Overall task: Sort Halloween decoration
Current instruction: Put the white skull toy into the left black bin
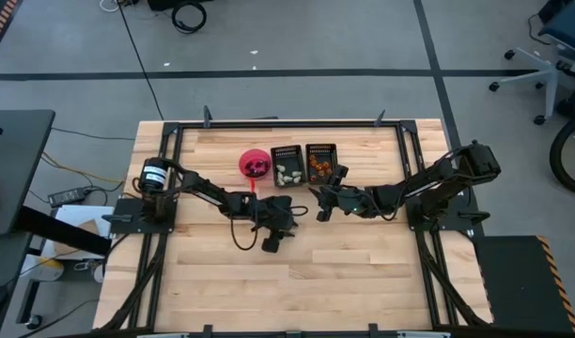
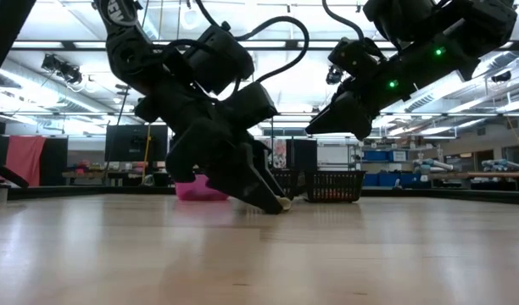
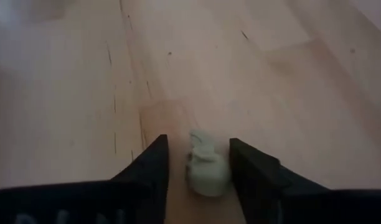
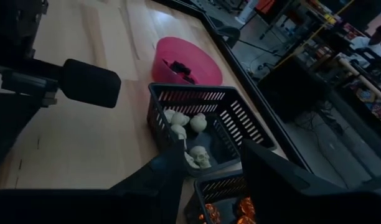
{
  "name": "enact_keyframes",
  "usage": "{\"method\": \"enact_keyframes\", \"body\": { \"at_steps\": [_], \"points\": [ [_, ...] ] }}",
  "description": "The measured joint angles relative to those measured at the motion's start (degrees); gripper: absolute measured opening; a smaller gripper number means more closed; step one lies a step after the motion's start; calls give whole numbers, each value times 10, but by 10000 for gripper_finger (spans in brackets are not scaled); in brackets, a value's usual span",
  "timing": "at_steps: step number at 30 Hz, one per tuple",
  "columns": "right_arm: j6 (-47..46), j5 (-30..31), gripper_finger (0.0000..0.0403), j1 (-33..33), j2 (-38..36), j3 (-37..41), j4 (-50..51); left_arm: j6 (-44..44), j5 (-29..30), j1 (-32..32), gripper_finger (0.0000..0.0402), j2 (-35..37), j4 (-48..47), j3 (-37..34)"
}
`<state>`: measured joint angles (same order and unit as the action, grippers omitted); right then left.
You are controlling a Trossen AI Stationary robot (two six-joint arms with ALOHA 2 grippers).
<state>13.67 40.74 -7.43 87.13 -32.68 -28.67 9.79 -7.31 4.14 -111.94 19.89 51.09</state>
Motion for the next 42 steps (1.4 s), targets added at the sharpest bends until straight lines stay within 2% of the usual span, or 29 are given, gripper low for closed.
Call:
{"method": "enact_keyframes", "body": {
  "at_steps": [6, 10, 14, 20, 26, 29, 33, 42],
  "points": [
    [0, 0, 162, 0, 0, 0, 0, 16, 8, 0, 83, 1, -16, 1],
    [0, 0, 162, 0, 0, 0, 0, 17, 7, -4, 60, 1, -19, 0],
    [0, 0, 162, 0, 0, 0, 0, 18, 9, -7, 58, 5, -22, 0],
    [0, 0, 162, 0, 0, 0, 0, 37, 50, -7, 60, 30, -50, -4],
    [0, 1, 162, 0, 0, 0, 1, 93, 180, -7, 61, 66, -60, -4],
    [0, 1, 162, 0, 0, 0, 1, 110, 227, -12, 61, 76, -56, -4],
    [0, 0, 162, 0, 0, 0, 1, 121, 257, -22, 61, 89, -31, -3],
    [-1, -3, 162, 0, 0, 0, 1, 120, 268, -63, 61, 110, -22, -2]
  ]
}}
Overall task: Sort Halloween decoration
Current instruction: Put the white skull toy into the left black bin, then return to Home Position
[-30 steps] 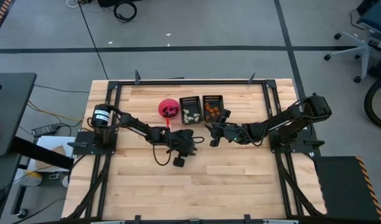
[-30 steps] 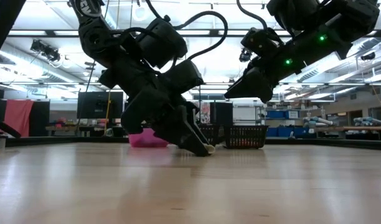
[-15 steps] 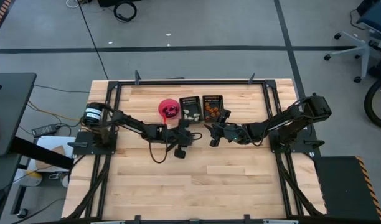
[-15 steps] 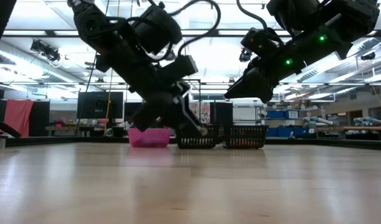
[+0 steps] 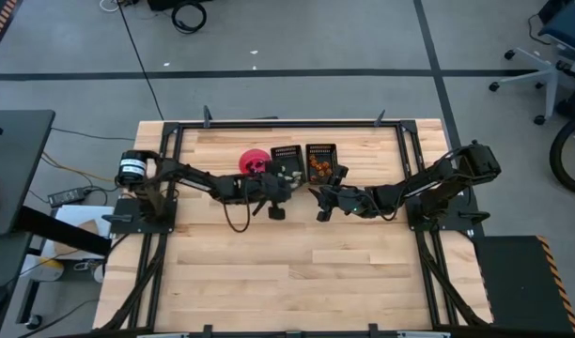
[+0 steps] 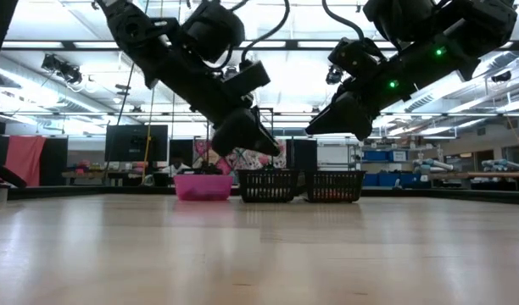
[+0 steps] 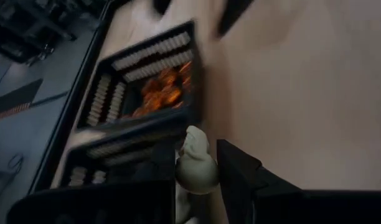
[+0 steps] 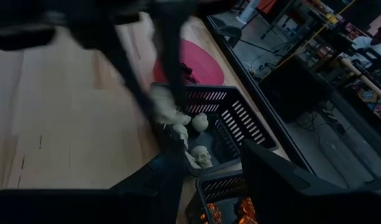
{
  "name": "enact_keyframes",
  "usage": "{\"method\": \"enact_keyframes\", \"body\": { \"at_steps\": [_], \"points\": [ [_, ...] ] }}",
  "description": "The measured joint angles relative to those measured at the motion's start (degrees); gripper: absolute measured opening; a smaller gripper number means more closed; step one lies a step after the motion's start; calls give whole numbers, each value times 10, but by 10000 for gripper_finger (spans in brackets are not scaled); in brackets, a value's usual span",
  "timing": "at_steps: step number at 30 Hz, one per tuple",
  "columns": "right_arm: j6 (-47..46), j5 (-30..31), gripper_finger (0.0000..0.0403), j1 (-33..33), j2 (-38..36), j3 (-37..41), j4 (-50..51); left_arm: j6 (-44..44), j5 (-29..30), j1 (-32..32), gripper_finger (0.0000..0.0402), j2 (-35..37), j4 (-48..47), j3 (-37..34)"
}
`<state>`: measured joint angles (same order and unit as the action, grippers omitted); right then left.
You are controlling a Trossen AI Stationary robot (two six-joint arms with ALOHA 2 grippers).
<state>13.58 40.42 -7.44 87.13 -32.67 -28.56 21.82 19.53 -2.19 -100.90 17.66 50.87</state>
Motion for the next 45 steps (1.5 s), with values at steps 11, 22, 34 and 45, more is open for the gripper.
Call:
{"method": "enact_keyframes", "body": {
  "at_steps": [11, 22, 34, 45],
  "points": [
    [1, 0, 162, 0, 0, 0, -5, -8, -92, -84, 61, 0, -3, 0],
    [1, 0, 162, 0, 0, 0, -13, -45, -113, -102, 114, -3, -16, 0],
    [-14, -30, 162, 0, -12, 0, -13, -55, -113, -85, 142, 43, -50, 0],
    [-30, -41, 162, 26, -68, 36, -15, -48, -76, -63, 142, 145, -11, -103]
  ]
}}
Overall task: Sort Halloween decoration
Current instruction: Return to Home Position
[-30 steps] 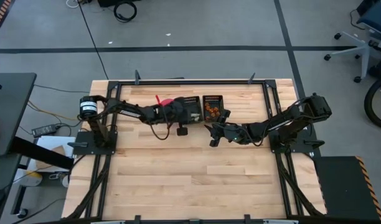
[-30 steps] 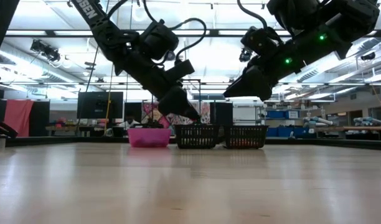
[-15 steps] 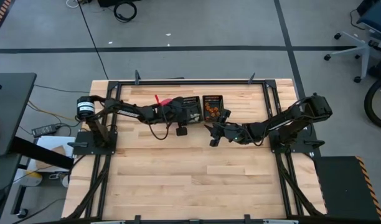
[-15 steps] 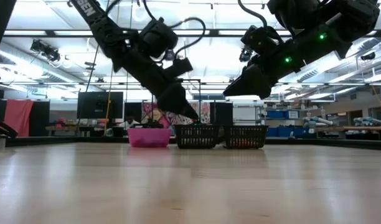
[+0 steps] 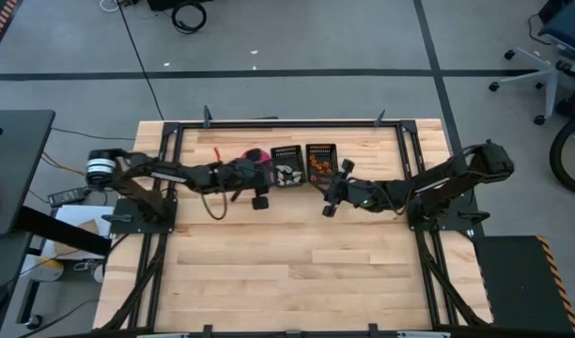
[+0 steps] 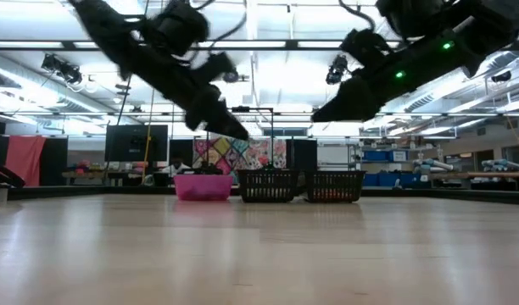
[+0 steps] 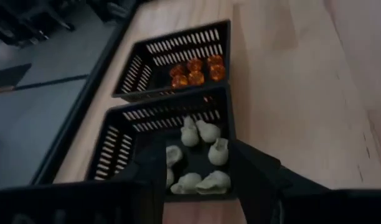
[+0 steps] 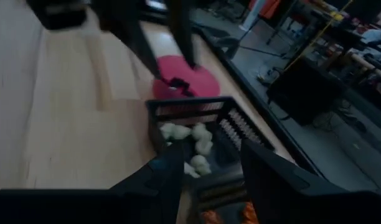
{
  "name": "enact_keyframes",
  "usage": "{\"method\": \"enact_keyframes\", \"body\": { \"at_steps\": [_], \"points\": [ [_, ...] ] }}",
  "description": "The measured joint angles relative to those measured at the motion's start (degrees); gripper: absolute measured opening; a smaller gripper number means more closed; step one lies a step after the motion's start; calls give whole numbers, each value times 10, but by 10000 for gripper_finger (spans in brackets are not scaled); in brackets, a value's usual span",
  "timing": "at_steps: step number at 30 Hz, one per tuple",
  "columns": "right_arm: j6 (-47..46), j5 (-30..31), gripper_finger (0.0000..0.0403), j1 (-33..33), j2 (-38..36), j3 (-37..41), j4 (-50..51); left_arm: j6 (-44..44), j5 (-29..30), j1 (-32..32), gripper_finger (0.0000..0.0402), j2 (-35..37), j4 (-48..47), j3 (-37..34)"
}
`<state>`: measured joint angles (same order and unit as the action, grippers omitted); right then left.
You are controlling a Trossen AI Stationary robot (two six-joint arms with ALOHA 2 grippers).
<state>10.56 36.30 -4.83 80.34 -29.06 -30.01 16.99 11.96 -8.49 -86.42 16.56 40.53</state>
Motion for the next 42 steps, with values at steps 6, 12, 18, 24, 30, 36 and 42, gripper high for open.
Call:
{"method": "enact_keyframes", "body": {
  "at_steps": [6, 12, 18, 24, 30, 36, 42],
  "points": [
    [-5, -16, 162, 32, -97, 50, 1, -3, 1, -3, 141, 80, 10, -62],
    [-32, -63, 162, 94, -175, 100, 5, -3, 2, -29, 141, 163, 10, -114],
    [-37, -95, 162, 150, -242, 131, 9, -21, 1, -58, 141, 247, 21, -176],
    [-57, -132, 162, 186, -321, 140, 62, -50, 0, -68, 141, 330, 26, -221],
    [-64, -136, 162, 196, -390, 139, 101, -59, 3, -68, 141, 392, 25, -246],
    [-59, -138, 162, 192, -418, 138, 56, -58, 3, -63, 141, 405, 49, -244],
    [-53, -135, 162, 191, -428, 139, 48, -57, 4, -63, 141, 409, 60, -244]
  ]
}}
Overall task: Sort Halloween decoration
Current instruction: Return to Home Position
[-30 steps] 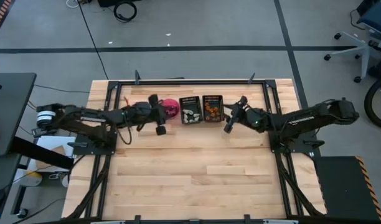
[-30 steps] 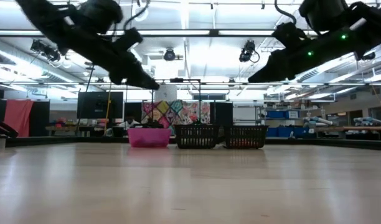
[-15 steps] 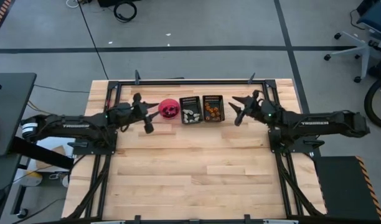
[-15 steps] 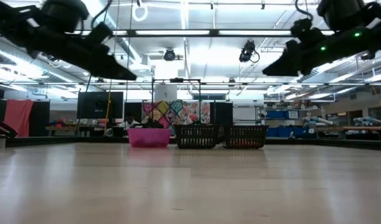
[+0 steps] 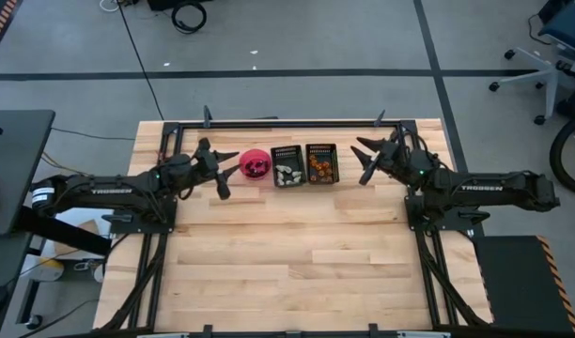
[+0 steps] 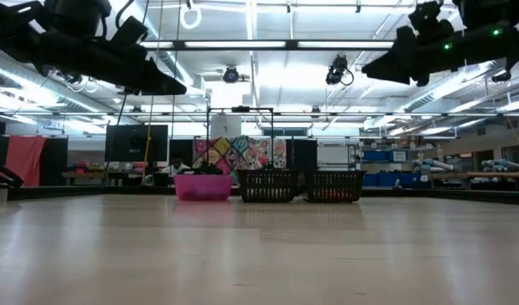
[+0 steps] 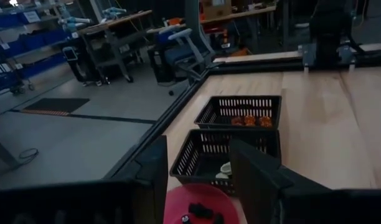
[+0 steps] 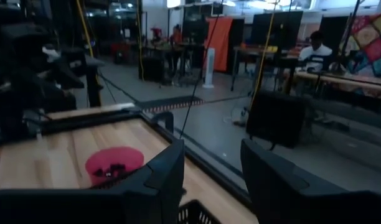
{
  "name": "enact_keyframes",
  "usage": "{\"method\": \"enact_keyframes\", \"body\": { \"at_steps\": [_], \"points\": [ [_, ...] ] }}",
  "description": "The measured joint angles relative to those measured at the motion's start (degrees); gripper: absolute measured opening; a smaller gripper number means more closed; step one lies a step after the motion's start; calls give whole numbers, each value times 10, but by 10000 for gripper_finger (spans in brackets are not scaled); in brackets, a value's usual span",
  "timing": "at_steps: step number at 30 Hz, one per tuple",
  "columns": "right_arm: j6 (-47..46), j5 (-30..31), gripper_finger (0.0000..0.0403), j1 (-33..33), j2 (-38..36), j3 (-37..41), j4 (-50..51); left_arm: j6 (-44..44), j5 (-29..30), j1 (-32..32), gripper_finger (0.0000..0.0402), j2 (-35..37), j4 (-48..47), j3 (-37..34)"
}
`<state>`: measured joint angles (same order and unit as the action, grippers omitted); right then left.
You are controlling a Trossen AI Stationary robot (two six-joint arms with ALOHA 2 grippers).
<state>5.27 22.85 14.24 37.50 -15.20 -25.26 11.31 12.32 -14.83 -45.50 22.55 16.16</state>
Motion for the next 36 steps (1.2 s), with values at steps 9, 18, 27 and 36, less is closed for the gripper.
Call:
{"method": "enact_keyframes", "body": {
  "at_steps": [9, 18, 27, 36],
  "points": [
    [20, 15, 162, 0, -25, 0, 4, 0, 1, 0, 141, 3, 3, 0],
    [26, 41, 162, 0, -141, 0, 126, 8, 21, -9, 141, 82, -74, 0],
    [18, 41, 162, 0, -227, 0, 209, 0, 19, -9, 141, 151, -59, -44],
    [-22, 36, 162, 0, -277, 2, 295, -17, 18, -9, 142, 242, -45, -94]
  ]
}}
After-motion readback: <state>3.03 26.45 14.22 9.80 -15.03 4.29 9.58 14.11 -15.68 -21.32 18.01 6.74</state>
